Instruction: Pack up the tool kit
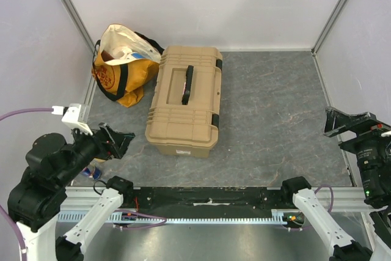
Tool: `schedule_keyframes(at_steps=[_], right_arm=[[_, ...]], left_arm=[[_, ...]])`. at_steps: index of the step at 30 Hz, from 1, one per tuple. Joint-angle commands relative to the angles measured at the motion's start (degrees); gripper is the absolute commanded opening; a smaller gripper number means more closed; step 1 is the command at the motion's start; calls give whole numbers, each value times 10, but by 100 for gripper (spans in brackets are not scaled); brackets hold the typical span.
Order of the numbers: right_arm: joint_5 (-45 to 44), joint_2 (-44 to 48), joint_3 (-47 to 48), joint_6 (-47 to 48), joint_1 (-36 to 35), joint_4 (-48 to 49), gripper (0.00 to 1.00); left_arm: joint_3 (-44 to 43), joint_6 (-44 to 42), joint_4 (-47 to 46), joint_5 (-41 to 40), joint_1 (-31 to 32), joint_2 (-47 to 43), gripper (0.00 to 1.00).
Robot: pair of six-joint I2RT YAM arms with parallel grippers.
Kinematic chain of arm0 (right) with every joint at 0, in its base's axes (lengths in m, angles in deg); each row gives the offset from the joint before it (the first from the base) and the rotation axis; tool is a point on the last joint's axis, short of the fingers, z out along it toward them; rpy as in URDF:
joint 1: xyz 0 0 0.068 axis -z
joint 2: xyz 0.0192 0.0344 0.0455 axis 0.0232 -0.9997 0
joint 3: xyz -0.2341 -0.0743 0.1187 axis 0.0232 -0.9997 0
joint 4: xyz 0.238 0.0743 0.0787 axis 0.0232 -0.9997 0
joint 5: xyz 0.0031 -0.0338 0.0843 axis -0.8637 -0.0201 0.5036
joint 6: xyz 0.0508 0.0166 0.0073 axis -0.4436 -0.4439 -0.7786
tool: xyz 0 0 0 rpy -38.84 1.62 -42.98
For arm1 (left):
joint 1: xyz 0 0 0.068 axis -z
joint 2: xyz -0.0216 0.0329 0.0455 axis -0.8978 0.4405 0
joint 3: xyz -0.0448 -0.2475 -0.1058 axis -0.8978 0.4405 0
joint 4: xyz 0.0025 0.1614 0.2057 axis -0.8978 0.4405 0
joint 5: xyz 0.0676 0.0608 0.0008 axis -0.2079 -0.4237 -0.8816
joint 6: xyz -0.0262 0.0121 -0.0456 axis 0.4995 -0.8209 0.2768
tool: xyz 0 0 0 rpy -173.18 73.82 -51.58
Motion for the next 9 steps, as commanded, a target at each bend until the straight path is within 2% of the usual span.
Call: schedule_keyframes(at_steps=[1, 9], right_arm=[[-8, -15, 3, -2, -1, -31, 98], [-6, -20, -15, -7, -2, -29, 98]], left_arm=[[-38, 15, 19, -22, -1, -7, 85], [-55, 14, 42, -62, -1, 9, 88]])
